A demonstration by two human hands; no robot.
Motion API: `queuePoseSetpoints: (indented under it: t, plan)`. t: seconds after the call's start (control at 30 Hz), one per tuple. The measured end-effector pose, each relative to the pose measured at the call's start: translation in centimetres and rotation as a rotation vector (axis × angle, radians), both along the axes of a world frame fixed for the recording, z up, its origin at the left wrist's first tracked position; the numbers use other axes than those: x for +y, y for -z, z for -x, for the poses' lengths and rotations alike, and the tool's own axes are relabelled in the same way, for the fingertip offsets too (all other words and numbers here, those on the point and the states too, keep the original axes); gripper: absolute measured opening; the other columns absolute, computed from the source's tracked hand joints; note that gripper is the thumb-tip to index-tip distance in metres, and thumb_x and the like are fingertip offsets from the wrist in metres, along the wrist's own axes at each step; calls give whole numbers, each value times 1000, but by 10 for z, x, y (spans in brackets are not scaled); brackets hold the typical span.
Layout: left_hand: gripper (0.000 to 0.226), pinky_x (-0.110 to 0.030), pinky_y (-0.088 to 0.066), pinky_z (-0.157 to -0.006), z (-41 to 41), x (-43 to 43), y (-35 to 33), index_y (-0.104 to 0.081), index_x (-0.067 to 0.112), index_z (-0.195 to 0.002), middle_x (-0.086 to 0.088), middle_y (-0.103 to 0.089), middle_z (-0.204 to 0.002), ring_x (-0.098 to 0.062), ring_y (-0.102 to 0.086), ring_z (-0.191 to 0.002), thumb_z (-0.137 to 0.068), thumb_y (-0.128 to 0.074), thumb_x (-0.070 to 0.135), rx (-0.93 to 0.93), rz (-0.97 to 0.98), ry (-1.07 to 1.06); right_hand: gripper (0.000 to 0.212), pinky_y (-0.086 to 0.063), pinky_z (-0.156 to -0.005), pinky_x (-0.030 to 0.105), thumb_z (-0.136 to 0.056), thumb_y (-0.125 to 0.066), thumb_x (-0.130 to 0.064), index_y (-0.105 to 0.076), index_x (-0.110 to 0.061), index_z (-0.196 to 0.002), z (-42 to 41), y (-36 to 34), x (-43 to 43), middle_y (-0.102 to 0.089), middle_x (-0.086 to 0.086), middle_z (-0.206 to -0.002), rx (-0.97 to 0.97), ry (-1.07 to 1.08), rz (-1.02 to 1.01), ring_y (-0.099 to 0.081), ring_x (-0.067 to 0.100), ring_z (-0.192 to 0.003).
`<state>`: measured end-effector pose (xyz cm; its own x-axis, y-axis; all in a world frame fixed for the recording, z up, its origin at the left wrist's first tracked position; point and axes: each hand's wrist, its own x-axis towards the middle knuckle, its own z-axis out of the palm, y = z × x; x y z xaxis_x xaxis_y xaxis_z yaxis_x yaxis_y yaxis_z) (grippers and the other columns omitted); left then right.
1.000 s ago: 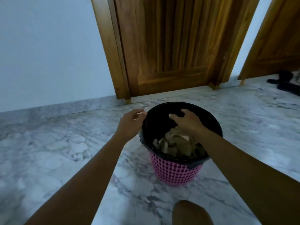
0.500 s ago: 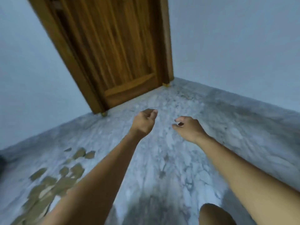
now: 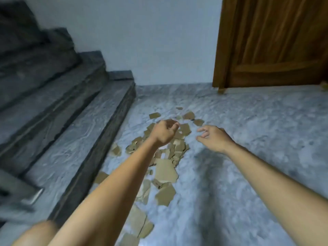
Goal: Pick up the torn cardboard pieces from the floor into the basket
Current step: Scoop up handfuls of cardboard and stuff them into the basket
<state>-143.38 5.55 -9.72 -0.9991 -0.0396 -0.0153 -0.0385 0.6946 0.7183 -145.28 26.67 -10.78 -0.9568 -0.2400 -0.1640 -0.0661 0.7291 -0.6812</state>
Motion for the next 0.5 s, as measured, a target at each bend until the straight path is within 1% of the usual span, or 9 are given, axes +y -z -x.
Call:
queuePoseSetpoints:
  t: [0.07,0.1,0.17,0.2,0.27,0.33,0.37,0.43,0.5]
  plan:
    - [39,-27,-49,-81,-25,-50,35,-69,12,-100,-11,-73,-104,-25,-65,-91,-98,-48,45,-92,49,-47,34,-51,-82,31,-89,-66,-44,-63,-30,-119,-14,22,-45,-64,-7,-101,-57,-80,-5,-63,16,-94]
    - [36,-26,-47,-79,-38,-72,53,-69,13,-101,-9,-73,-103,-22,-64,-88,-98,-49,43,-149,60,-58,34,-50,-80,29,-89,-66,-43,-62,-29,-119,-21,35,-65,-64,-8,-100,-85,-127,-21,-63,15,-94]
    - [29,-24,-45,-79,-63,-112,83,-69,19,-111,-3,-72,-106,-17,-65,-96,-97,-53,38,-230,72,-70,36,-52,-86,32,-89,-65,-42,-61,-28,-121,-35,63,-102,-65,-8,-102,-124,-229,-81,-62,15,-99]
    - [29,-24,-45,-80,-76,-129,99,-69,20,-113,-1,-71,-106,-17,-65,-99,-96,-55,38,-268,77,-82,37,-52,-89,34,-88,-64,-43,-60,-29,-122,-43,78,-120,-64,-8,-105,-141,-272,-121,-62,16,-103]
    - [29,-25,-46,-85,-102,-158,126,-68,24,-113,2,-68,-104,-15,-63,-99,-92,-57,42,-349,96,-96,41,-53,-91,36,-83,-63,-48,-61,-32,-120,-61,108,-149,-63,-4,-114,-192,-343,-182,-62,18,-105]
    - [31,-31,-49,-93,-129,-181,153,-67,31,-111,6,-69,-109,-15,-63,-101,-85,-59,46,-445,139,-91,45,-52,-93,37,-77,-63,-54,-62,-36,-119,-83,132,-173,-62,-1,-118,-253,-403,-238,-60,20,-107]
    - [31,-35,-50,-96,-141,-190,164,-66,32,-112,4,-69,-114,-16,-63,-104,-84,-59,45,-494,159,-78,45,-51,-94,38,-78,-65,-52,-61,-36,-120,-92,144,-184,-61,-1,-119,-279,-440,-281,-58,20,-111]
    - [30,-32,-50,-94,-163,-204,181,-65,31,-114,3,-68,-117,-16,-63,-105,-85,-62,40,-560,159,-62,45,-48,-97,37,-79,-68,-48,-60,-36,-121,-106,165,-200,-59,-3,-124,-294,-498,-367,-56,21,-117]
    - [27,-25,-46,-84,-178,-216,192,-66,30,-113,7,-66,-110,-14,-60,-102,-87,-64,36,-567,186,-70,45,-50,-95,37,-77,-70,-47,-59,-36,-119,-118,180,-213,-62,-4,-123,-326,-499,-428,-60,21,-114]
